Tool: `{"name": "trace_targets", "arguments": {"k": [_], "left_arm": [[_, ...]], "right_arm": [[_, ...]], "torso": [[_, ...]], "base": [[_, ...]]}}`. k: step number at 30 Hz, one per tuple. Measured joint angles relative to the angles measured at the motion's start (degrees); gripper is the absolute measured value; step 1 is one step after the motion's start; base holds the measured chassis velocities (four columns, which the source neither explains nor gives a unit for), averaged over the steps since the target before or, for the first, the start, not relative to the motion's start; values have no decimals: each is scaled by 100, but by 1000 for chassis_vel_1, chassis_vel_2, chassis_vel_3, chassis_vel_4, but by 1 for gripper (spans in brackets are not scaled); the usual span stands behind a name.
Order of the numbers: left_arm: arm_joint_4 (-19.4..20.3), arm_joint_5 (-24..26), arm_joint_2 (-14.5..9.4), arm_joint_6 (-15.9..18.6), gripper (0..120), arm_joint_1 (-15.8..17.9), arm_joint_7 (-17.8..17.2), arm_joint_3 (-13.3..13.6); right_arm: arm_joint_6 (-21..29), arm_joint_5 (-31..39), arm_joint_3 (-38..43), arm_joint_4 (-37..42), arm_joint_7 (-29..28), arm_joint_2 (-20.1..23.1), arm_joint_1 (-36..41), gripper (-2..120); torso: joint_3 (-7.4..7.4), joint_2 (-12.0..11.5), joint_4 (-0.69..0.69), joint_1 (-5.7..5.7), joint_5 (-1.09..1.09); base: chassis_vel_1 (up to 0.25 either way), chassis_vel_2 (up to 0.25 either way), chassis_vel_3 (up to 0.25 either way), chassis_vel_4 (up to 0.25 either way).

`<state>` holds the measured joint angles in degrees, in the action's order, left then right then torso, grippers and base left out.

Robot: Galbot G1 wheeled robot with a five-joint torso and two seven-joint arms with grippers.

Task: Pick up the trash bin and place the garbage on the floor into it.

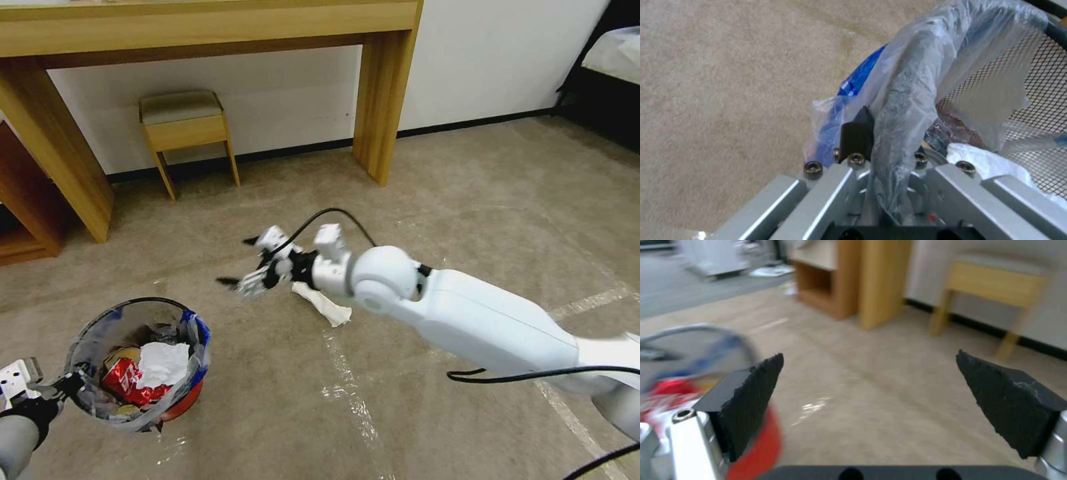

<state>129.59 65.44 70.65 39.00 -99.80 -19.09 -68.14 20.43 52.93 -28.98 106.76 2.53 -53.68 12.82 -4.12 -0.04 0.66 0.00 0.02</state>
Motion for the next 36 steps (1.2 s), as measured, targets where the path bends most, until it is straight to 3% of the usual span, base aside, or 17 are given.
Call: {"name": "trace_targets", "arguments": {"k": [6,8,9,12,15,18,21,23,31,36], "left_arm": [[15,5,7,0,1,33,0,9],[21,13,21,0,1,63,1,11],[21,13,21,0,1,63,1,11],[52,15,36,0,1,93,9,12],[68,15,38,0,1,104,10,11],[158,22,93,0,1,132,19,14],[168,20,100,0,1,132,20,22],[197,9,113,0,1,116,31,31],[190,4,130,-7,1,108,55,22],[152,5,127,-8,1,125,57,22]], "right_arm": [[-203,-50,1071,72,-683,154,896,99],[-651,-228,1659,82,-802,179,1405,99],[-651,-228,1659,82,-802,179,1405,99],[-1403,-497,2512,81,-890,134,1953,100],[-1575,-512,2826,96,-889,116,2134,100],[-2096,-689,3980,206,-723,18,2811,99],[-2190,-785,4208,235,-685,-4,2964,99],[-2447,-1217,4988,393,-617,-109,3603,100],[-2695,-1764,5914,776,-498,-339,4761,100],[-2816,-1989,6014,844,-460,-474,5141,100]], "torso": [[0,0,-2,0,0],[0,0,1,0,0],[0,0,1,0,0],[0,0,-2,0,-1],[0,0,-2,0,-1],[0,0,1,0,0],[0,0,0,0,-1],[0,0,-1,0,-1],[0,0,-1,0,-2],[0,0,0,0,-3]], "base": [[0,0,0,0],[0,0,0,0],[0,0,0,0],[0,0,0,0],[0,0,0,0],[0,0,0,0],[0,0,0,0],[0,0,0,0],[0,0,0,0],[0,0,0,0]]}}
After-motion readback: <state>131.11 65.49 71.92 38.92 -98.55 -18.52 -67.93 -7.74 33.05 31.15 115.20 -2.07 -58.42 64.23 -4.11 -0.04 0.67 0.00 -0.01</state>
